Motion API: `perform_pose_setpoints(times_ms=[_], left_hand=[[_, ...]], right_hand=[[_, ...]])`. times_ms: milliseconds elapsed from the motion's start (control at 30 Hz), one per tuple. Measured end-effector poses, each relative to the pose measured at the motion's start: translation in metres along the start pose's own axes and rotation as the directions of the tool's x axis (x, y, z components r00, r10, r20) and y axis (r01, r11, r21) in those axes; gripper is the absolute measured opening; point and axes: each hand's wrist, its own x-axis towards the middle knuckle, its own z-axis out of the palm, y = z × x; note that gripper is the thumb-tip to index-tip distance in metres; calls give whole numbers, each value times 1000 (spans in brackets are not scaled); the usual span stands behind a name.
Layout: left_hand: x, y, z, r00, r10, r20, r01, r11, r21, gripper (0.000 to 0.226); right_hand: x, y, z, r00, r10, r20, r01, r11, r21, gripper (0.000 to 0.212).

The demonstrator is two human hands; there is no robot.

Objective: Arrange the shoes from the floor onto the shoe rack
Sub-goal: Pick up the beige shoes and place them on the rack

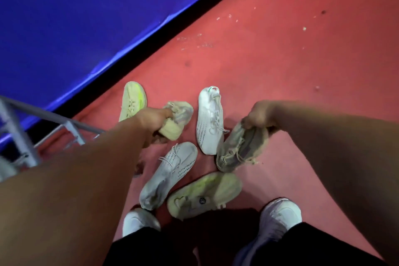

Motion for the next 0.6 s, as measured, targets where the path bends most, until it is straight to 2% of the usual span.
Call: perform_pose_setpoints(times_ms=[100, 200, 233, 333, 433, 600], left_hand=[[-51, 7, -19, 1000, -13, 22, 12, 999, 45, 15], [-104, 14, -33, 999, 25, 26, -28, 996, 87, 13], [-124, 16, -38, 998, 49, 34, -53, 994, 98, 14], [-184, 24, -58, 989, 132, 58, -141, 974, 177, 17], [-249, 29, -81, 977, 196, 78, -210, 939, 271, 14], [-356, 27, -112, 947, 314, 73, -317, 865, 390, 6]], right_hand=[[-49, -31, 5, 998, -62, 28, 66, 980, -187, 14], [-110, -48, -2, 990, -117, -82, 94, 966, -241, 38], [-132, -51, -5, 986, -124, -114, 91, 962, -258, 40], [-195, -53, -12, 973, -98, -207, 51, 973, -224, 33], [-262, -54, -15, 946, -127, -297, 70, 978, -196, 31], [-385, -56, -9, 871, -235, -431, 98, 943, -318, 32]])
